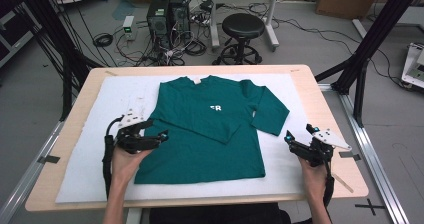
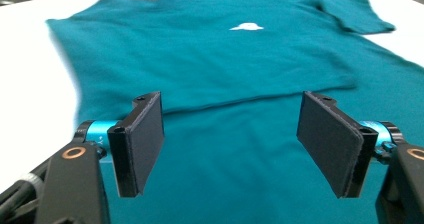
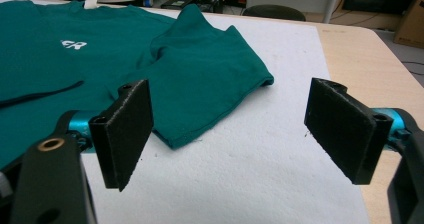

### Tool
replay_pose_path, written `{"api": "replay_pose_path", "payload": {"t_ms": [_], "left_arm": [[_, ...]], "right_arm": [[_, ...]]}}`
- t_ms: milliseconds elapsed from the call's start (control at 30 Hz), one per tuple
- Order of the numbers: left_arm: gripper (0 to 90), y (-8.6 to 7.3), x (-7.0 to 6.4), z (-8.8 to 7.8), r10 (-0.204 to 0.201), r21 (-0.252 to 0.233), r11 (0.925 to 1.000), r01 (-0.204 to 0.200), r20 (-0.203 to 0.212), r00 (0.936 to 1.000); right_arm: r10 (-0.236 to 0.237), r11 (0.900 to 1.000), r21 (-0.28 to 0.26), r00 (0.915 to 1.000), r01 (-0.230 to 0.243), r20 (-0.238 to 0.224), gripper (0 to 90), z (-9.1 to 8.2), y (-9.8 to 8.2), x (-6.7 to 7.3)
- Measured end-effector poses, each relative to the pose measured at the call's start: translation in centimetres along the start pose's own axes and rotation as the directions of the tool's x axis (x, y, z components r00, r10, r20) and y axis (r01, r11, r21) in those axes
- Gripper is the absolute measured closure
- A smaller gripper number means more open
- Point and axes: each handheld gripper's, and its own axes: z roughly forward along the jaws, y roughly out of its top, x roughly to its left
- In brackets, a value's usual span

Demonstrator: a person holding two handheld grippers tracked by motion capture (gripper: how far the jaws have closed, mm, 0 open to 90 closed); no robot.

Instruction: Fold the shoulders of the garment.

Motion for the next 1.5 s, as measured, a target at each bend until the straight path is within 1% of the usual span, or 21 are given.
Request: {"api": "replay_pose_path", "payload": {"t_ms": [133, 200, 267, 300, 400, 533, 567, 633, 667, 733, 767, 867, 967, 1033, 1100, 1133, 1200, 1367, 1400, 1467, 1500], "left_arm": [[28.9, -1.0, 1.6, -2.2, -0.037, -0.066, 0.9972, 0.034, -0.047, 0.9982], [28.9, -1.7, 2.6, -3.2, -0.051, -0.081, 0.9957, 0.044, -0.077, 0.9957], [28.9, -2.3, 3.3, -3.8, -0.045, -0.082, 0.996, 0.036, -0.109, 0.993], [28.9, -2.7, 3.7, -4.2, -0.051, -0.08, 0.9959, 0.041, -0.128, 0.9905], [28.9, -3.6, 4.7, -5.0, -0.072, -0.082, 0.9948, 0.06, -0.152, 0.9858], [28.9, -4.8, 5.9, -5.9, -0.094, -0.111, 0.9911, 0.075, -0.184, 0.9784], [28.9, -5.1, 6.1, -6.1, -0.095, -0.119, 0.9903, 0.072, -0.195, 0.9762], [28.9, -5.5, 6.4, -6.3, -0.082, -0.134, 0.9895, 0.054, -0.214, 0.9733], [28.9, -5.6, 6.5, -6.4, -0.077, -0.136, 0.9896, 0.048, -0.218, 0.973], [28.9, -6.0, 6.6, -6.4, -0.075, -0.155, 0.9871, 0.04, -0.226, 0.9713], [28.6, -6.3, 6.8, -6.3, -0.068, -0.158, 0.9869, 0.032, -0.228, 0.9714], [28.5, -6.9, 7.0, -6.3, -0.066, -0.162, 0.9864, 0.027, -0.242, 0.9681], [28.5, -7.3, 7.2, -6.3, -0.076, -0.174, 0.9842, 0.034, -0.242, 0.9673], [28.4, -7.6, 7.4, -6.3, -0.083, -0.182, 0.9825, 0.04, -0.234, 0.9687], [28.5, -7.9, 7.6, -6.1, -0.09, -0.187, 0.9813, 0.046, -0.232, 0.9686], [28.5, -8.0, 7.6, -6.1, -0.09, -0.185, 0.9816, 0.047, -0.232, 0.9686], [28.5, -8.2, 7.7, -6.0, -0.09, -0.18, 0.9825, 0.046, -0.242, 0.9662], [28.5, -8.3, 7.6, -6.0, -0.072, -0.183, 0.9828, 0.027, -0.241, 0.9678], [29.8, -8.3, 7.6, -5.9, -0.067, -0.177, 0.9838, 0.025, -0.237, 0.9691], [30.7, -8.3, 7.6, -5.9, -0.066, -0.179, 0.9835, 0.025, -0.227, 0.9717], [30.7, -8.3, 7.5, -6.0, -0.058, -0.18, 0.9836, 0.017, -0.226, 0.9724]], "right_arm": [[-0.001, 1.0, 0.0, 1.0, 0.001, -0.002, 20.2, 0.0, 0.0, 0.0], [0.0, 1.0, 0.001, 1.0, 0.0, -0.006, 20.2, 0.0, 0.0, -0.1], [0.0, 1.0, 0.002, 1.0, 0.0, -0.008, 20.2, 0.0, 0.0, -0.1], [0.0, 1.0, 0.002, 1.0, 0.0, -0.008, 20.2, 0.0, 0.0, -0.1], [0.001, 1.0, 0.003, 1.0, -0.001, -0.007, 20.2, 0.0, 0.0, -0.1], [0.009, 1.0, 0.003, 0.9999, -0.009, -0.006, 20.2, 0.0, 0.0, -0.1], [0.009, 1.0, 0.003, 0.9999, -0.009, -0.005, 20.2, 0.0, 0.0, -0.1], [0.009, 1.0, 0.003, 0.9999, -0.009, -0.007, 20.2, 0.0, 0.0, -0.1], [0.008, 1.0, 0.003, 0.9999, -0.008, -0.007, 20.2, 0.0, 0.0, -0.1], [0.005, 1.0, 0.003, 1.0, -0.005, -0.008, 20.2, 0.0, 0.0, -0.1], [0.004, 1.0, 0.003, 1.0, -0.004, -0.007, 20.2, 0.0, 0.0, -0.1], [0.003, 1.0, 0.002, 1.0, -0.003, -0.006, 20.2, 0.0, 0.0, -0.1], [0.005, 1.0, 0.003, 1.0, -0.005, -0.005, 20.2, 0.0, 0.0, -0.1], [0.007, 1.0, 0.003, 1.0, -0.007, -0.005, 20.2, 0.0, 0.0, -0.1], [0.007, 1.0, 0.005, 1.0, -0.007, -0.005, 20.2, 0.0, 0.0, -0.1], [0.006, 1.0, 0.005, 1.0, -0.006, -0.005, 20.2, 0.0, 0.0, -0.1], [0.008, 1.0, 0.005, 1.0, -0.008, -0.006, 20.2, 0.1, 0.0, -0.1], [0.003, 1.0, 0.005, 1.0, -0.003, -0.003, 20.2, 0.1, 0.0, -0.1], [0.001, 1.0, 0.003, 1.0, -0.001, -0.001, 20.2, 0.1, 0.0, -0.1], [0.0, 1.0, 0.003, 1.0, 0.0, 0.002, 20.2, 0.1, 0.0, 0.0], [0.003, 1.0, 0.004, 1.0, -0.003, 0.001, 20.2, 0.1, 0.0, 0.0]]}}
